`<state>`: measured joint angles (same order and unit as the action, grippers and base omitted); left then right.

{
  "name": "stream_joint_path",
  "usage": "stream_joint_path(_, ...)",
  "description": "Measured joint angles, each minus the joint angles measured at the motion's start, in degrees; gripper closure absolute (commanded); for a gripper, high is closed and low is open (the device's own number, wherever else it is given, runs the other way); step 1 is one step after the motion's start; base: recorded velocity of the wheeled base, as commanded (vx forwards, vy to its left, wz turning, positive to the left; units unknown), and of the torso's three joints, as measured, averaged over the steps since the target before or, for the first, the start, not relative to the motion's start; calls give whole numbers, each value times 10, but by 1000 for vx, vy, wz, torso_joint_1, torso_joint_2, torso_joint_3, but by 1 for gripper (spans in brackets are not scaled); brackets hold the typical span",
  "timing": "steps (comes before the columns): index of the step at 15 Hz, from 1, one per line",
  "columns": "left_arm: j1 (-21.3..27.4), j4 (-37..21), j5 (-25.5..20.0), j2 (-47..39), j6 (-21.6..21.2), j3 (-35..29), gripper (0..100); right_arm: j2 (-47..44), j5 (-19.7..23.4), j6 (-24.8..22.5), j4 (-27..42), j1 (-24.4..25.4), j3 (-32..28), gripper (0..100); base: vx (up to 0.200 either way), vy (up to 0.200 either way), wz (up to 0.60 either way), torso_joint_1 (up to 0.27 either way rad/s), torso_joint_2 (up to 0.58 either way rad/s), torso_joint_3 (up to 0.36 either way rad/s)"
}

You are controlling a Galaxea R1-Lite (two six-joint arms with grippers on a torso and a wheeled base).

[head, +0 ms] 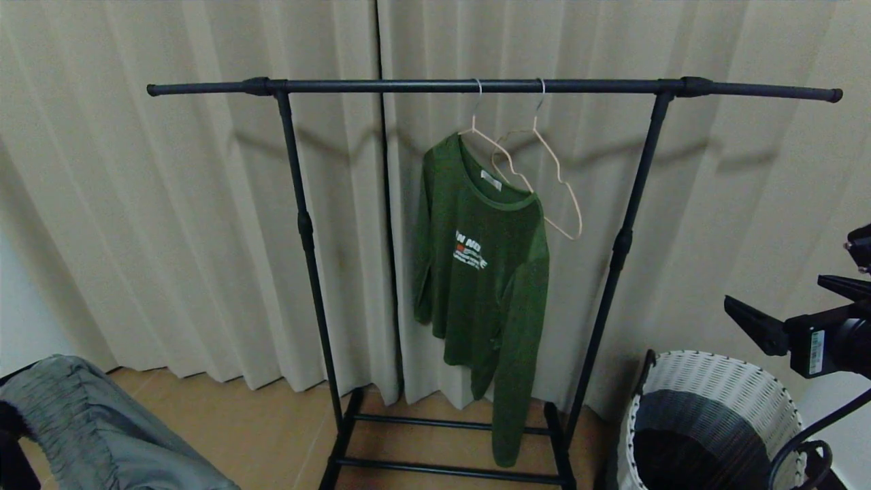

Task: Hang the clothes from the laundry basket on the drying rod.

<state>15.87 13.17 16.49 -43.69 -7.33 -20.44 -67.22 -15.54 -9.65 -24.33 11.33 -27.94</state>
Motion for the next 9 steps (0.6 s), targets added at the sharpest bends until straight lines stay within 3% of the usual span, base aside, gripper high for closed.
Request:
stream_joint_path(7, 0, -1, -18, 4, 4, 2, 100, 0, 0, -1, 0, 1, -2, 0, 0, 0, 0, 214, -495, -283)
stream_joint_path(9, 0, -1, -18, 5, 4, 1, 100, 0, 4, -1, 0, 1, -2, 0, 0, 0, 0, 127, -283, -156)
